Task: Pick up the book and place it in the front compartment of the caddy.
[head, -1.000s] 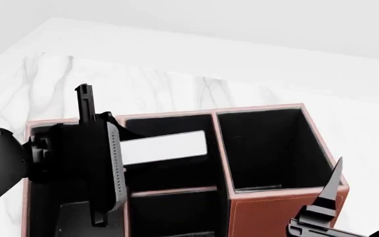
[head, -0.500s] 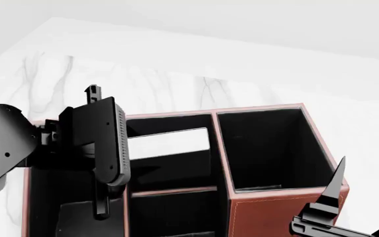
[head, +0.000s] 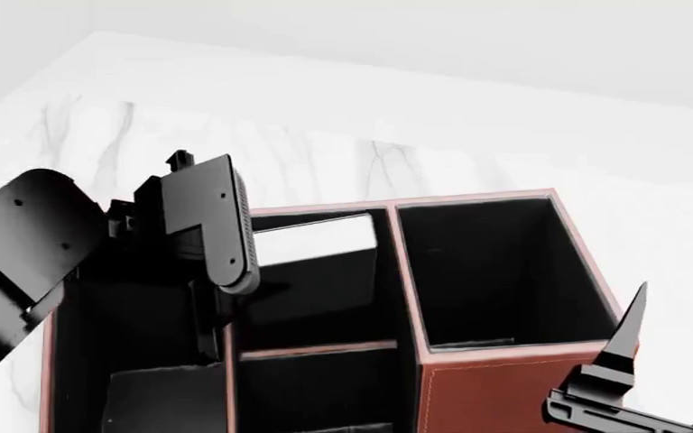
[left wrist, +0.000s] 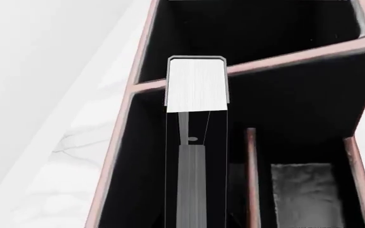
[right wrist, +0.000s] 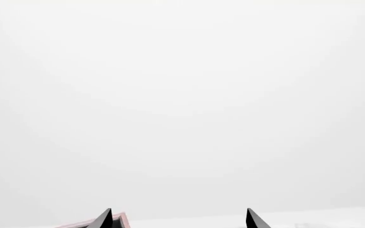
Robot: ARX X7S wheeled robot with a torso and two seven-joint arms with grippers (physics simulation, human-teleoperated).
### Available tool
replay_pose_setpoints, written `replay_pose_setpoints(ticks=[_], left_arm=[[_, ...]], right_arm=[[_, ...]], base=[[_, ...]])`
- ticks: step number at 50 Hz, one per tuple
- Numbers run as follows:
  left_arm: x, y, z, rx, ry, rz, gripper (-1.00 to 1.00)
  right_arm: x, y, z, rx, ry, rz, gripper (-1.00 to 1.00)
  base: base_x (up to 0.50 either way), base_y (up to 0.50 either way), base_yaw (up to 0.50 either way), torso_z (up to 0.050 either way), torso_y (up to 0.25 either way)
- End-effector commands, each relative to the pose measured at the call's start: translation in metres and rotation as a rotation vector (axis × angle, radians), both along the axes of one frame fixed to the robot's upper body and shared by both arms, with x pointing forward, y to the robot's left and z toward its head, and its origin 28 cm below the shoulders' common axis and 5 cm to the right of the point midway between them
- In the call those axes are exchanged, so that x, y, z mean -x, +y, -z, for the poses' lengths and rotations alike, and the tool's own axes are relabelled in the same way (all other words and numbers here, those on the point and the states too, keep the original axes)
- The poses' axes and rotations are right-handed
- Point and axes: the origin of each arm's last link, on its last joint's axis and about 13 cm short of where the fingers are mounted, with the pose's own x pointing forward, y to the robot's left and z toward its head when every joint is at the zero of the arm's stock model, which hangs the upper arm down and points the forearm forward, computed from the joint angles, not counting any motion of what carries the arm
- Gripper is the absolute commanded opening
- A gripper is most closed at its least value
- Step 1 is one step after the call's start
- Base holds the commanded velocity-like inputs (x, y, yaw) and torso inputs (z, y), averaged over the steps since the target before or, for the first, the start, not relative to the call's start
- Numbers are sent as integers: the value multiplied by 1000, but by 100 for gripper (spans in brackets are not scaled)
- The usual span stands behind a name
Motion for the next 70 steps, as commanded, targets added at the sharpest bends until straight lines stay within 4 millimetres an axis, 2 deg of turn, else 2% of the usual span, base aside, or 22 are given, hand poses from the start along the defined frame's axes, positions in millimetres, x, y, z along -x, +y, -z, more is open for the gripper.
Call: replay_pose_setpoints(ticks=[1,3,4,12,23,29,32,34,35,41,47,51,53,57,64,70], left_arm=[[-11,-11,6,1,22,1,-100],[-11,-11,15,-12,40,-13,-100],[-12,-11,18,-25,50,-17,100],[-3,-8,21,-2,93,-17,100],[16,2,15,163,4,-54,100],[44,7,12,347,-134,-135,100],[78,9,6,483,-298,-189,100],[92,10,4,541,-320,-219,100],[108,10,2,617,-372,-247,100],[160,16,3,818,-405,-397,100],[201,21,22,999,-561,-524,100],[214,25,32,1055,-709,-630,100],[218,27,38,1082,-705,-669,100],[237,32,49,1149,-826,-771,100],[255,37,45,1270,-1028,-843,100],[262,40,44,1348,-1106,-876,100]], right_arm=[[-1,-5,-1,-8,-6,3,100],[0,-5,-1,-7,-7,2,100],[0,-5,-1,-6,-8,3,100],[0,-4,-2,-3,-9,2,100],[3,-4,-4,-4,-15,2,100],[3,-2,-3,-1,-14,0,100],[4,-1,-4,11,-41,29,100],[5,0,-5,10,-48,36,100],[7,0,-7,11,-64,48,100],[15,1,-15,-2,-149,104,100],[22,4,-20,7,-199,121,100],[25,6,-21,-3,-226,122,100],[25,6,-22,-12,-240,126,100],[26,8,-21,-33,-289,135,100],[35,9,-25,-50,-388,155,100],[36,9,-25,-28,-439,203,100]], base=[[0,0,0,0,0],[0,0,0,0,0],[0,0,0,0,0],[0,0,0,0,0],[0,0,0,0,0],[0,0,0,0,2],[0,0,0,0,0],[0,0,0,0,0],[0,0,0,0,0],[0,0,0,0,0],[0,0,0,0,0],[0,0,0,0,0],[0,0,0,0,0],[0,0,0,0,0],[0,0,0,0,0],[0,0,0,0,0]])
